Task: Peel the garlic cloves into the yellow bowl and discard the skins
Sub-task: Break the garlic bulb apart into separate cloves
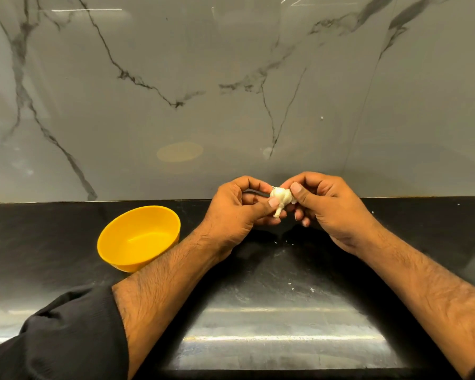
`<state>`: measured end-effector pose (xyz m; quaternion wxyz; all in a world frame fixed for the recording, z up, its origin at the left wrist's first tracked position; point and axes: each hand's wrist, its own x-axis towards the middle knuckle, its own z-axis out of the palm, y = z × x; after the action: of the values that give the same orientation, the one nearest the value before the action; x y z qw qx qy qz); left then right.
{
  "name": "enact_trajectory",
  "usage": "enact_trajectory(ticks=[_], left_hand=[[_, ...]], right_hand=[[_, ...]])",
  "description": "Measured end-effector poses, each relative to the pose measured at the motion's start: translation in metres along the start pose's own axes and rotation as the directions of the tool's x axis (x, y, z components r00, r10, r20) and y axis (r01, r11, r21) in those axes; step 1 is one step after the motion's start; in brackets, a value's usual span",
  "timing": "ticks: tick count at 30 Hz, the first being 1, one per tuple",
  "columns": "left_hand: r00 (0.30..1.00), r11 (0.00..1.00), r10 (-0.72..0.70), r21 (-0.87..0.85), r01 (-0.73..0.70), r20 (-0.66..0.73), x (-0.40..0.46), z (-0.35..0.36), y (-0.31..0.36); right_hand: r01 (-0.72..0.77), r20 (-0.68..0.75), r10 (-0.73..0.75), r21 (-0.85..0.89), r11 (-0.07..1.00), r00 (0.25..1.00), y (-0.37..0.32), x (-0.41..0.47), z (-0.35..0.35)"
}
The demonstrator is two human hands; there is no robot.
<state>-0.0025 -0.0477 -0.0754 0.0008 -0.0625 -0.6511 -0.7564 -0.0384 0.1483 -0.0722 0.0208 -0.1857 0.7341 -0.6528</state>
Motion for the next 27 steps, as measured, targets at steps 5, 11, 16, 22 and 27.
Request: enact_trajectory(ticks=[5, 11, 16, 22, 27], left_hand=[[0.999, 1.0, 0.021, 0.017, -0.02, -0.044, -0.0009, 0.0019, -0.0034], [0.995, 0.997, 0.048, 0.068, -0.042, -0.085, -0.0007, 0.0033, -0.0028], [0.978, 0.989, 0.066, 0.145, -0.037, -0.198, 0.0033, 0.0026, -0.0051], [0.986, 0.978, 0.071, 0.203, -0.04, -0.149, 0.0019, 0.0025, -0.0036], [0.984, 0.973, 0.085, 0.226, -0.048, -0.158, 0.0016, 0.0007, -0.0022]], right_hand=[[0.057, 0.078, -0.045, -0.158, 0.986, 0.996, -0.0045, -0.0039, 0.0009], [-0.005, 0.15, 0.024, -0.123, 0.992, 0.988, -0.004, -0.0042, 0.0039], [-0.154, 0.059, 0.152, 0.023, 0.988, 0.987, -0.0026, 0.0009, 0.0069], [-0.15, 0.002, 0.15, -0.03, 0.988, 0.989, -0.0048, -0.0002, 0.0056], [-0.167, -0.061, 0.166, -0.013, 0.986, 0.984, -0.0055, -0.0007, 0.001]])
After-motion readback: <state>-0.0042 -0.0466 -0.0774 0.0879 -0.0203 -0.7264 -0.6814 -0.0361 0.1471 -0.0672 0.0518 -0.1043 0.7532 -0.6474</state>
